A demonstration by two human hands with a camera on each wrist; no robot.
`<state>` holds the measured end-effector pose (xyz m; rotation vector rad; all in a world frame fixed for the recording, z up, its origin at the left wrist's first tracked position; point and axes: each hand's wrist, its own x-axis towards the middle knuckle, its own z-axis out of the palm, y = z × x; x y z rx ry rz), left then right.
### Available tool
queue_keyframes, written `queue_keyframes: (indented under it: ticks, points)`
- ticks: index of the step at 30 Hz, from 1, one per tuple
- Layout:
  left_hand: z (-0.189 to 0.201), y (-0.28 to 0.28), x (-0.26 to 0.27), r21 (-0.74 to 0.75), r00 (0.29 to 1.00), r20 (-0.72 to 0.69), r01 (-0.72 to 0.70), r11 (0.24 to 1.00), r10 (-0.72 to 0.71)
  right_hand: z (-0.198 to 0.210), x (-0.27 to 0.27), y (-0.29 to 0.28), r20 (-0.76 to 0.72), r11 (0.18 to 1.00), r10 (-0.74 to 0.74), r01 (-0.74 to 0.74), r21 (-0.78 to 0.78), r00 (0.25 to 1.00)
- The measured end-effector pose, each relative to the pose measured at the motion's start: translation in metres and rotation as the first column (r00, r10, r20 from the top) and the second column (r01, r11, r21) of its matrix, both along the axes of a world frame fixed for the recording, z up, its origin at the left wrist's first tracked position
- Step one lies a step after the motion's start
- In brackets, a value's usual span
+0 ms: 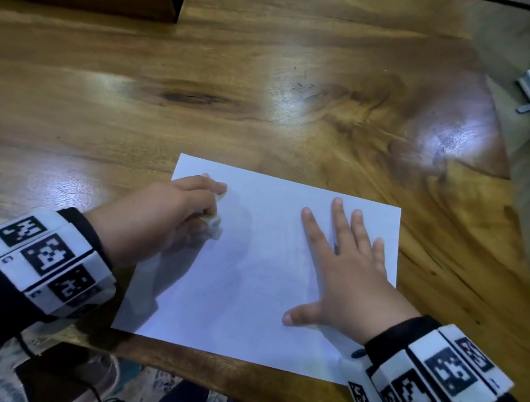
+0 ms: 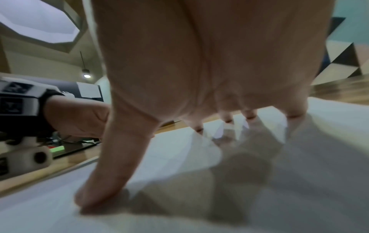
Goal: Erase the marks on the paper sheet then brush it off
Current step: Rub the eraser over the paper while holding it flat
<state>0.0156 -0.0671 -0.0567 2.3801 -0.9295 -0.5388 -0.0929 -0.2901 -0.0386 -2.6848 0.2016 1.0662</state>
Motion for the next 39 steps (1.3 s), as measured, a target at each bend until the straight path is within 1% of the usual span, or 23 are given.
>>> queue_keyframes:
  ticks: [2,4,6,8,11,12,16,19,22,24,26,27,28,29,30,32,33,34,35,38,39]
  points:
    - [0.003,0.002,0.0,0.022,1.0,0.0,0.003,1.0,-0.003,0.002,0.001,0.006,-0.009,1.0,-0.009,0.009,-0.01,1.0]
    - [0.007,-0.001,-0.001,0.037,1.0,0.023,0.007,0.999,-0.008,0.005,0.006,0.01,0.025,1.0,-0.005,0.006,-0.031,1.0]
    - [0.01,-0.005,-0.002,0.056,0.998,0.062,0.007,0.998,-0.011,0.007,0.016,0.014,0.106,0.999,0.035,-0.032,-0.033,0.994]
    - [0.014,-0.009,-0.003,0.103,0.995,0.095,0.006,0.995,-0.016,0.005,0.028,0.019,0.162,0.996,0.088,-0.091,0.01,0.983]
    - [0.022,-0.017,-0.002,0.196,0.996,0.083,0.01,0.981,-0.027,-0.004,0.038,0.023,0.17,0.988,0.135,-0.145,0.051,0.976]
    - [0.026,-0.021,-0.001,0.202,0.996,0.091,-0.003,0.979,-0.015,-0.008,0.039,0.023,0.169,0.987,0.141,-0.151,0.047,0.976]
    - [0.035,-0.046,0.011,0.135,0.972,0.172,-0.183,0.974,0.159,-0.013,0.038,0.023,0.177,0.988,0.139,-0.148,0.044,0.974]
    - [0.029,-0.065,0.018,0.129,0.959,0.118,-0.271,0.954,0.257,-0.013,0.038,0.023,0.172,0.988,0.142,-0.151,0.042,0.975]
    - [0.025,-0.075,0.021,0.15,0.967,0.134,-0.236,0.96,0.217,-0.014,0.039,0.023,0.17,0.988,0.141,-0.149,0.038,0.975]
    - [0.027,-0.07,0.018,0.188,0.984,0.118,-0.157,0.969,0.137,-0.015,0.039,0.023,0.166,0.988,0.142,-0.149,0.033,0.976]
    - [0.03,-0.059,0.011,0.276,1.0,0.02,-0.024,0.961,0.019,-0.015,0.039,0.023,0.168,0.988,0.142,-0.149,0.029,0.976]
    - [0.032,-0.055,0.008,0.337,0.999,-0.045,0.038,0.941,-0.024,-0.015,0.039,0.024,0.172,0.989,0.139,-0.146,0.029,0.975]
    - [0.034,-0.054,0.009,0.374,0.996,-0.083,0.065,0.925,-0.036,-0.015,0.039,0.024,0.177,0.989,0.137,-0.144,0.03,0.975]
    - [0.036,-0.054,0.012,0.38,0.997,-0.077,0.047,0.924,-0.019,-0.015,0.038,0.024,0.179,0.989,0.137,-0.145,0.028,0.974]
    - [0.036,-0.058,0.018,0.354,0.999,-0.034,-0.01,0.935,0.024,-0.015,0.038,0.024,0.178,0.989,0.138,-0.145,0.027,0.974]
    - [0.035,-0.067,0.031,0.239,0.986,0.094,-0.154,0.959,0.135,-0.014,0.038,0.024,0.174,0.989,0.138,-0.145,0.024,0.975]
    - [0.034,-0.07,0.033,0.195,0.977,0.136,-0.187,0.963,0.163,-0.014,0.038,0.024,0.172,0.989,0.139,-0.145,0.022,0.975]
    - [0.031,-0.072,0.032,0.177,0.975,0.151,-0.189,0.966,0.163,-0.014,0.038,0.024,0.173,0.989,0.14,-0.146,0.021,0.975]
    - [0.028,-0.069,0.028,0.179,0.981,0.138,-0.163,0.97,0.139,-0.015,0.038,0.024,0.174,0.989,0.14,-0.146,0.023,0.975]
    - [0.028,-0.053,0.012,0.289,1.0,-0.018,0.007,0.957,-0.002,-0.016,0.039,0.024,0.183,0.99,0.129,-0.137,0.03,0.975]
    - [0.029,-0.05,0.012,0.319,0.997,-0.072,0.041,0.947,-0.019,-0.016,0.039,0.024,0.182,0.99,0.128,-0.136,0.031,0.975]
